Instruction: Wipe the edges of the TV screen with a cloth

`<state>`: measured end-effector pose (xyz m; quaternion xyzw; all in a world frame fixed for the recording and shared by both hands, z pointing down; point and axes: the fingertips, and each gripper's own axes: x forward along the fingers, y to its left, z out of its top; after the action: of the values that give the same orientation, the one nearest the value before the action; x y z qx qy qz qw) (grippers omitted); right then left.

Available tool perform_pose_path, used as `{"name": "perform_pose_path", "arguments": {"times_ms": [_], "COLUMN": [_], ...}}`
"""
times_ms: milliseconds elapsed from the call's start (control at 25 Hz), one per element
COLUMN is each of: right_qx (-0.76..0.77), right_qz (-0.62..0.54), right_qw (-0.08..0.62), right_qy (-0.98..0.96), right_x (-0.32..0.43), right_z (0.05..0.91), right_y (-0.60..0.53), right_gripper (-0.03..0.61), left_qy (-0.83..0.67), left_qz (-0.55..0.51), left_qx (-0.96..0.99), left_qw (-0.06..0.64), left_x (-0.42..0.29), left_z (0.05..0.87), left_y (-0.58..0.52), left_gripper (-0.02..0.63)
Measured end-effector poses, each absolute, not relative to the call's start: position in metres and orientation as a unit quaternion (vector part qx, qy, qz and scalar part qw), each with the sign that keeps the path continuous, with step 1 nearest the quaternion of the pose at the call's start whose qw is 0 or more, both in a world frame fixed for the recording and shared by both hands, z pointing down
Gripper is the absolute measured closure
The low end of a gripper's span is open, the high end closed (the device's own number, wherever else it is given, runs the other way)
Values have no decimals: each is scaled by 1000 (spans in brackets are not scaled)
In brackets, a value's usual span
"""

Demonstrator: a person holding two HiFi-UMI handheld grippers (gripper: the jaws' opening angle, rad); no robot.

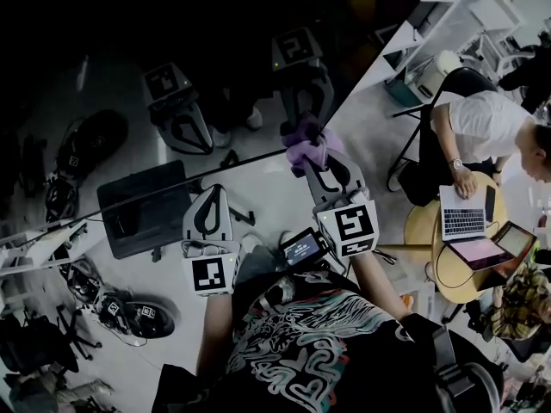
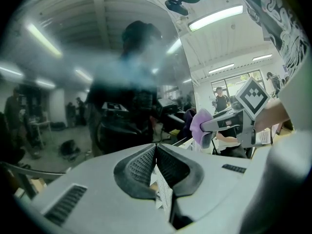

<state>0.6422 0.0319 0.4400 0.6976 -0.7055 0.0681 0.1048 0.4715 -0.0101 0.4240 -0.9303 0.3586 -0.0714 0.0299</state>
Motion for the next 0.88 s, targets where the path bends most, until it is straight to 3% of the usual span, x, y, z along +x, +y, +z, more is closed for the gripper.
{"name": "perform_pose_path", "arguments": {"times_ms": [880], "right_qx": [668], "right_qz": [63], "right_qw": [101], "right_qy": [-734], "right_x": [626], "right_z": [442], "right_y": [25], "right_gripper": [457], "left_qy": [355], "left_qz": [-112], "left_qx": [-927], "left_qw": [39], "left_x": [466], "left_z": [438], "left_y": [-10], "left_gripper": [595]}}
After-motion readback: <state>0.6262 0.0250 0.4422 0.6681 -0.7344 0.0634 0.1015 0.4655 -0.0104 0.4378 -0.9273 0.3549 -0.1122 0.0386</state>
